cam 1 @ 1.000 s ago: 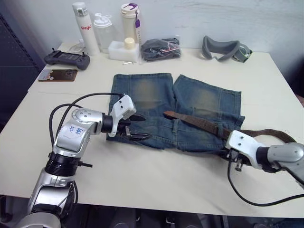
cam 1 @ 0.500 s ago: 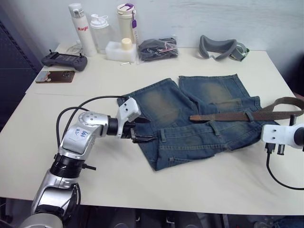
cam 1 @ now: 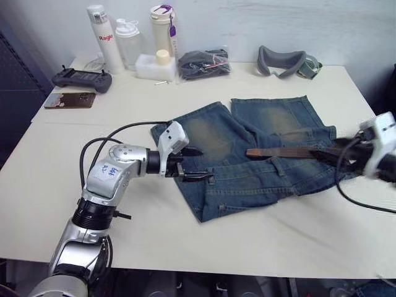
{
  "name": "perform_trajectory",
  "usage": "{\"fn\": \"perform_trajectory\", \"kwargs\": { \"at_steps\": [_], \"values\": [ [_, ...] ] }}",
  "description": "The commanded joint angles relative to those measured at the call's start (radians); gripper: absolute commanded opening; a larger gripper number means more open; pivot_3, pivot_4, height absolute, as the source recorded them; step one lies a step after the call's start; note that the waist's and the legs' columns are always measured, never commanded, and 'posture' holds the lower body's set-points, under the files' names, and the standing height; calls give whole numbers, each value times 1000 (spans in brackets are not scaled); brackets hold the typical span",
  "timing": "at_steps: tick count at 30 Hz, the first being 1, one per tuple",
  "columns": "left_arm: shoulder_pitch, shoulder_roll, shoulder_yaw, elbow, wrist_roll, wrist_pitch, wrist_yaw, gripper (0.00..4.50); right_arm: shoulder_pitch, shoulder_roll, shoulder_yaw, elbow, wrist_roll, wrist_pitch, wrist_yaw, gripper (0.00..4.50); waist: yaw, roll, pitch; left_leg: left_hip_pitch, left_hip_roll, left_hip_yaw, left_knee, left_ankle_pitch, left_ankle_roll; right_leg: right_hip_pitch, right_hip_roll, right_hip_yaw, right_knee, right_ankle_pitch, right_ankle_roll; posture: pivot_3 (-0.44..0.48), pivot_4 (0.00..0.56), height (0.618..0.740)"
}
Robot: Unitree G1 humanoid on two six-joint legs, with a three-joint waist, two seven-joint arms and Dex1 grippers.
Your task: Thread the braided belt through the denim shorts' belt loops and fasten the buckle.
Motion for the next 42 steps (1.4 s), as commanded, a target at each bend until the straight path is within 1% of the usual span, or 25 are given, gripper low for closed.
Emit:
{"fn": "perform_trajectory", "kwargs": {
  "at_steps": [1, 3, 5, 9, 12, 16, 22, 24, 25, 27, 28, 29, 30, 31, 32, 33, 34, 38, 42],
  "values": [
    [-14, -7, 24, -56, -31, -10, 20, 4500, -67, 149, -184, -27, 168, 277, -182, 4415, 0, 1, 0, 0, 0, 0, 0, 0, 0, 0, 0, 0, 0, 0, 0, 0, 150, 683],
    [-11, -5, 22, -68, -37, -3, 25, 4500, -113, 251, -264, 7, 205, 336, -280, 4415, -1, 1, 0, 0, -1, 0, 0, 0, 0, 0, -1, 0, 0, 0, 0, 0, 150, 683],
    [-6, -1, 20, -80, -46, 3, 26, 4500, -156, 325, -330, 32, 210, 372, -360, 4415, -4, 1, 0, 0, -1, 0, 0, 0, 0, 0, -1, 0, 0, 0, 0, 0, 150, 683],
    [-1, 5, 15, -93, -56, 10, 37, 4500, -235, 420, -419, 93, 219, 391, -465, 4415, -13, 1, 0, 0, -1, 1, -1, 0, 0, -1, 0, 0, 1, 0, 0, 0, 150, 683],
    [0, 11, 16, -96, -57, 12, 41, 4500, -284, 452, -438, 135, 224, 378, -502, 4415, -15, 1, 0, 0, -1, 1, -1, 0, 0, -1, 0, 0, 1, 0, 0, 0, 150, 683],
    [4, 18, 15, -101, -57, 12, 46, 4500, -334, 474, -435, 197, 233, 330, -515, 4415, -17, 2, 0, 0, -1, 1, -1, 0, 0, -1, 0, 0, 1, 0, 0, 0, 150, 683],
    [9, 22, 11, -109, -58, 14, 58, 4500, -340, 482, -367, 293, 190, 223, -507, 4415, -17, 2, 0, 0, -1, 2, -2, 0, 1, -2, 0, 1, 2, 0, 0, 0, 150, 683],
    [9, 25, 11, -110, -58, 13, 59, 4500, -329, 484, -350, 330, 161, 163, -520, 3911, -17, 2, 0, 0, -1, 2, -2, 0, 1, -2, 0, 1, 2, 0, 0, 0, 150, 683],
    [8, 27, 11, -109, -57, 12, 59, 4500, -327, 484, -352, 339, 165, 145, -522, 3732, -17, 2, 0, 0, -1, 2, -2, 0, 1, -2, 0, 1, 2, 0, 0, 0, 150, 683],
    [7, 32, 10, -108, -54, 10, 59, 4500, -321, 484, -355, 341, 180, 121, -520, 2790, -17, 2, 0, 0, -1, 2, -2, 0, 1, -2, 0, 1, 2, 0, 0, 0, 150, 683],
    [7, 33, 10, -106, -54, 9, 59, 4500, -316, 483, -362, 333, 193, 112, -518, 2454, -17, 2, 0, 0, -1, 2, -2, 0, 1, -2, 0, 1, 2, 0, 0, 0, 150, 683],
    [7, 34, 10, -104, -54, 7, 59, 4500, -313, 485, -376, 327, 210, 104, -522, 1872, -17, 2, 0, 0, -1, 2, -2, 0, 1, -2, 0, 1, 2, 0, 0, 0, 150, 683],
    [8, 34, 8, -104, -54, 5, 60, 4500, -309, 483, -385, 322, 226, 104, -526, 1425, -17, 2, 0, 0, -1, 2, -2, 0, 1, -2, 0, 1, 1, 0, 0, 0, 150, 683],
    [9, 34, 7, -104, -54, 4, 60, 4500, -305, 480, -389, 319, 241, 104, -531, 1007, -16, 2, 0, 0, -1, 2, -2, 0, 1, -2, 0, 1, 1, 0, 0, 0, 150, 683],
    [9, 34, 5, -104, -53, 3, 61, 4500, -300, 475, -392, 309, 258, 110, -533, 701, -16, 2, -1, 0, -1, 2, -1, 0, 1, -2, 0, 1, 1, 0, 0, 0, 150, 683],
    [10, 33, 3, -103, -52, 2, 62, 4500, -295, 470, -392, 302, 272, 112, -535, 103, -15, 1, -1, 0, -1, 2, -1, 0, 1, -1, 0, 1, 1, 0, 0, 0, 150, 683],
    [8, 34, 1, -100, -50, -1, 59, 4500, -292, 463, -394, 294, 288, 115, -537, 38, -15, 1, -1, 0, -1, 2, -1, 0, 1, -1, 0, 1, 1, 0, 0, 0, 150, 683],
    [-2, 38, -8, -83, -45, -10, 50, 4500, -288, 379, -456, 268, 402, 172, -551, 38, -11, 2, 0, -1, -1, 2, -2, 0, 1, -2, 0, 1, 1, 0, 0, 0, 150, 683],
    [-7, 41, -21, -70, -37, -24, 40, 4500, -244, 244, -459, 270, 460, 230, -483, 38, -14, 3, 0, -1, -2, 2, -2, 0, 2, -2, -1, 1, 0, 0, 0, 0, 150, 683]
  ]
}}
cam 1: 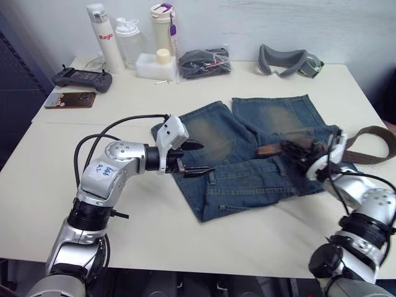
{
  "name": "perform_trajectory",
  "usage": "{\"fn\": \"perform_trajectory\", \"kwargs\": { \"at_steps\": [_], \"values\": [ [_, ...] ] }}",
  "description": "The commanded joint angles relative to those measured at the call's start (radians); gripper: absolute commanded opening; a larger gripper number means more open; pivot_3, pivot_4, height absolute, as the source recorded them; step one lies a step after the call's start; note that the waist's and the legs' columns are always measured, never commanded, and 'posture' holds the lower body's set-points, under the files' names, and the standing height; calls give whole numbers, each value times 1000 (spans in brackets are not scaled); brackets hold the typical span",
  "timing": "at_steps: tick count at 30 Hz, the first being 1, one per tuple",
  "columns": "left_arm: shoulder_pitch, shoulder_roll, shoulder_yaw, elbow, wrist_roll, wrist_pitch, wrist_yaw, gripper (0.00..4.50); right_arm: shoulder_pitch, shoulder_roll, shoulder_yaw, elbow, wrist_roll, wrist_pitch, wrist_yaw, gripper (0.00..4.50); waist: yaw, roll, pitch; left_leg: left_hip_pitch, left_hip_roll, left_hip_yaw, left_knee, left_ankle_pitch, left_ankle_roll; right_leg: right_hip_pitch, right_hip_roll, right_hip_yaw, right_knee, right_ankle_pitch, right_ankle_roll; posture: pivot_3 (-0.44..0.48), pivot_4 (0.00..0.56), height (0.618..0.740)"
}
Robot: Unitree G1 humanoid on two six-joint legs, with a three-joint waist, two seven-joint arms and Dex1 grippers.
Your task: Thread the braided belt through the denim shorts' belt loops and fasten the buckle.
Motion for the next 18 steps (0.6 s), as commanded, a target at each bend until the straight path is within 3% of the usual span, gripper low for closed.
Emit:
{"fn": "perform_trajectory", "kwargs": {
  "at_steps": [1, 7, 18],
  "values": [
    [-14, 8, -9, -4, 2, -28, -14, 4500, 24, -108, -31, -18, 75, 38, 74, 38, -1, 0, 0, 0, 0, 0, 0, 0, 0, 0, 0, 0, 0, 0, 0, 0, 150, 683],
    [-16, 0, -20, -3, 2, -35, -17, 4500, 104, -195, 14, 39, 73, 41, 197, 38, -3, 0, 0, 1, 1, 0, -1, 0, 1, 0, 1, 0, -1, 0, 0, 0, 150, 683],
    [-5, 26, -31, -27, -7, -15, -37, 4500, 136, -147, 138, 50, 81, 46, 269, 38, -1, 0, 0, 1, 1, 0, -1, 0, 1, 0, 1, 0, -1, 0, 0, 0, 150, 683]
  ]
}}
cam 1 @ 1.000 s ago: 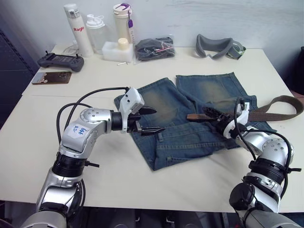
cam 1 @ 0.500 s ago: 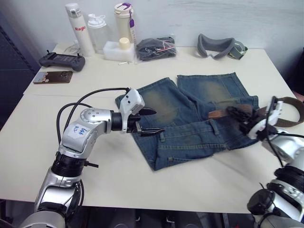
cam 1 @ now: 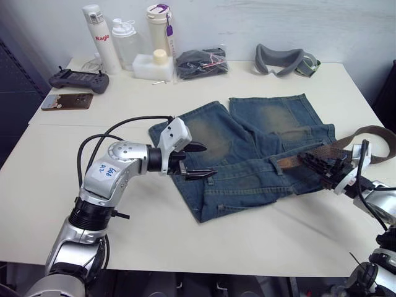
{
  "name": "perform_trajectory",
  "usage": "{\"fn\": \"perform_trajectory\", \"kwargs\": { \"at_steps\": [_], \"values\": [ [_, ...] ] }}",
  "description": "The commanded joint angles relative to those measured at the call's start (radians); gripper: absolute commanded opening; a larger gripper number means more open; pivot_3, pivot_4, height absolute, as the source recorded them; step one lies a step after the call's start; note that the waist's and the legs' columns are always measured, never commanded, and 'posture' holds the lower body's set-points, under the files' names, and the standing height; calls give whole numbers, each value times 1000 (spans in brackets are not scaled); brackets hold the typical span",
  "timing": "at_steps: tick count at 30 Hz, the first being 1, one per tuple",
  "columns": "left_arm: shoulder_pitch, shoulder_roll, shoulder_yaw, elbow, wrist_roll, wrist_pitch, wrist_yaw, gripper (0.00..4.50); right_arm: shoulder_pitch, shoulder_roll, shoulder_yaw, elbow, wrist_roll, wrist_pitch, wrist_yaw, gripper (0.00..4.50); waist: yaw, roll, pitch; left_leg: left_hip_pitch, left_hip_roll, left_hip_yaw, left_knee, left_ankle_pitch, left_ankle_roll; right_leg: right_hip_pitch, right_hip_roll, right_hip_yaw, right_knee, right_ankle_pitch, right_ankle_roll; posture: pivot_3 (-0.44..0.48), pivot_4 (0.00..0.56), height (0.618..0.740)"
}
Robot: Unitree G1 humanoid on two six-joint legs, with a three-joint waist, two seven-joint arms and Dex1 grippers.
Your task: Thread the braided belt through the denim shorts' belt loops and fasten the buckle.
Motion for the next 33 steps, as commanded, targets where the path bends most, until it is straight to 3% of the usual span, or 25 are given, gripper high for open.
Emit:
{"fn": "perform_trajectory", "kwargs": {
  "at_steps": [1, 8, 17, 18, 19, 23, 25, 26, 33],
  "values": [
    [1, 18, 3, -33, -12, 5, -12, 4500, -4, 4, 16, -15, 38, 18, 40, 38, 0, 0, 0, 0, 0, 0, 0, 0, 0, 0, 0, 0, 0, 0, 0, 0, 150, 683],
    [5, 31, 3, -35, -10, 12, -8, 4500, 7, 42, 90, -52, 42, 49, 56, 38, -2, 0, 0, 0, 0, 0, 0, 0, 0, 0, 0, 0, 0, 0, 0, 0, 150, 683],
    [0, 32, -4, -35, -6, 12, -9, 4500, 51, 223, 136, -229, 84, 20, -100, 38, -3, 0, 0, 0, 0, 0, -1, 0, -1, 0, 0, 0, 0, 0, 0, 0, 150, 683],
    [0, 32, -5, -34, -5, 11, -9, 4500, 63, 225, 134, -249, 90, 20, -114, 898, -2, 0, 0, 0, 0, 0, -2, 0, -1, 0, 0, 0, 0, 0, 0, 0, 150, 683],
    [-3, 27, -8, -31, -3, 7, -8, 4500, 74, 223, 123, -263, 117, 26, -125, 1174, -2, 0, 0, 0, 0, -1, -2, 0, -1, 0, 0, 0, -1, 0, 0, 0, 150, 683],
    [-16, 1, -49, -6, 39, -74, -12, 4500, 119, 163, 107, -326, 160, 24, -155, 3136, 0, 0, 0, 0, 0, 0, -2, 0, -1, 0, 0, 0, -2, 0, 0, 0, 150, 683],
    [-26, -18, -98, 30, 110, -200, -9, 4500, 151, 94, 101, -366, 170, 25, -148, 4136, 10, 0, 0, 0, 0, -1, -2, 0, -1, 0, 0, 0, -2, 0, 0, 0, 150, 683],
    [-34, -33, -123, 56, 151, -275, -2, 4500, 173, 49, 101, -386, 166, 29, -133, 4423, 13, 0, 0, 0, -1, -1, -2, 0, 0, 0, -1, 0, -2, 0, 0, 0, 150, 683],
    [-112, -179, -231, 296, 338, -690, 29, 4500, 346, -221, 139, -540, 15, -87, 54, 4423, 27, 0, 0, -1, -1, 0, -2, -5, 8, 1, -2, 0, -6, 2, 3, 0, 150, 683]
  ]
}}
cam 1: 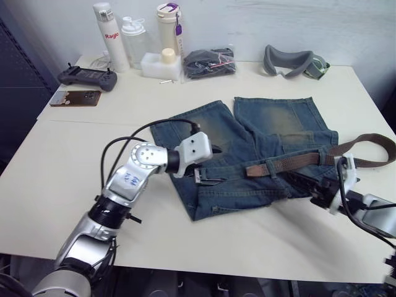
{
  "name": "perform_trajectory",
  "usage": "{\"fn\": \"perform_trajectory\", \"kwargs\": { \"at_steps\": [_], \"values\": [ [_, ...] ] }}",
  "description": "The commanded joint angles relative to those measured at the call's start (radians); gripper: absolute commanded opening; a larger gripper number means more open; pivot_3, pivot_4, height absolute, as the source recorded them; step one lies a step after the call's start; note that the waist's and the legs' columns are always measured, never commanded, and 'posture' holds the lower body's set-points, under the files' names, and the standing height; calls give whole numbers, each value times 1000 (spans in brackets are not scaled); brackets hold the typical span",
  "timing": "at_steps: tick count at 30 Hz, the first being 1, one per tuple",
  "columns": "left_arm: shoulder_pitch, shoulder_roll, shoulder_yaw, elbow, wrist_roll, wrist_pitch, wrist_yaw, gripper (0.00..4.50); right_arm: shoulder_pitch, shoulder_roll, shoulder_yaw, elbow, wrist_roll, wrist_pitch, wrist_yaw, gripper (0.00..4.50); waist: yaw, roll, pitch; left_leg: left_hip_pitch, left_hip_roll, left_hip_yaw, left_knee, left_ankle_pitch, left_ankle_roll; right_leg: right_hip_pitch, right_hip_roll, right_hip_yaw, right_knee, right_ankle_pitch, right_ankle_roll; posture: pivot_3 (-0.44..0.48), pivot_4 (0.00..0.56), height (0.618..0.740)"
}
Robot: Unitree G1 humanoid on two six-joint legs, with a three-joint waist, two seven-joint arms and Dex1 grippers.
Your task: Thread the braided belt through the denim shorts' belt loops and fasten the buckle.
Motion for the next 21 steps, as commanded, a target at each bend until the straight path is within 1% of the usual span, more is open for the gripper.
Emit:
{"fn": "perform_trajectory", "kwargs": {
  "at_steps": [1, 3, 6, 9, 11, 13, 15, 21],
  "values": [
    [-54, -73, -23, 97, 69, -182, 36, 4500, 36, -63, 7, -89, -81, -100, 89, 4423, -2, 0, 0, 0, 0, 0, 0, 0, 0, 0, 0, 0, 0, 0, 0, 0, 150, 683],
    [-77, -106, -46, 169, 121, -270, 54, 4500, 41, -68, 1, -96, -99, -127, 92, 4423, -5, -2, 1, 0, 0, 0, 0, 0, 1, 0, 1, 0, 0, 0, 1, 0, 150, 683],
    [-103, -123, -89, 277, 215, -397, 79, 4500, 52, -66, -1, -112, -121, -150, 90, 4423, -4, -2, 1, 1, 0, 0, 0, 0, 0, 0, 1, 0, 1, 0, 1, 0, 150, 683],
    [-142, -135, -129, 405, 333, -530, 161, 4500, 63, -46, -24, -137, -108, -159, 67, 4423, -1, -2, 1, 1, 1, 0, 0, 0, 0, 0, 1, 0, 1, 0, 1, 0, 150, 683],
    [-169, -149, -131, 466, 379, -579, 211, 4500, 73, -39, -34, -148, -102, -162, 55, 4423, 0, -2, 1, 0, 1, 0, 0, 0, 0, 0, 1, 0, 0, 0, 1, 0, 150, 683],
    [-187, -167, -119, 493, 388, -609, 237, 4500, 92, -41, -39, -161, -107, -166, 48, 4423, 1, -2, 1, 0, 1, 0, 0, -1, 1, 0, 0, 0, 0, 1, 1, 0, 150, 683],
    [-194, -194, -87, 491, 360, -609, 252, 4500, 121, -38, -51, -161, -115, -170, 45, 4423, 1, -2, 1, -1, 0, 0, 0, -1, 2, 0, 0, 0, -1, 1, 2, 0, 150, 683],
    [-186, -212, -63, 492, 357, -670, 254, 4500, 157, -35, -92, -153, -98, -169, 25, 4423, -2, -3, 1, -1, 0, 0, 0, -1, 2, 0, 0, -1, -2, 1, 2, 0, 150, 683]
  ]
}}
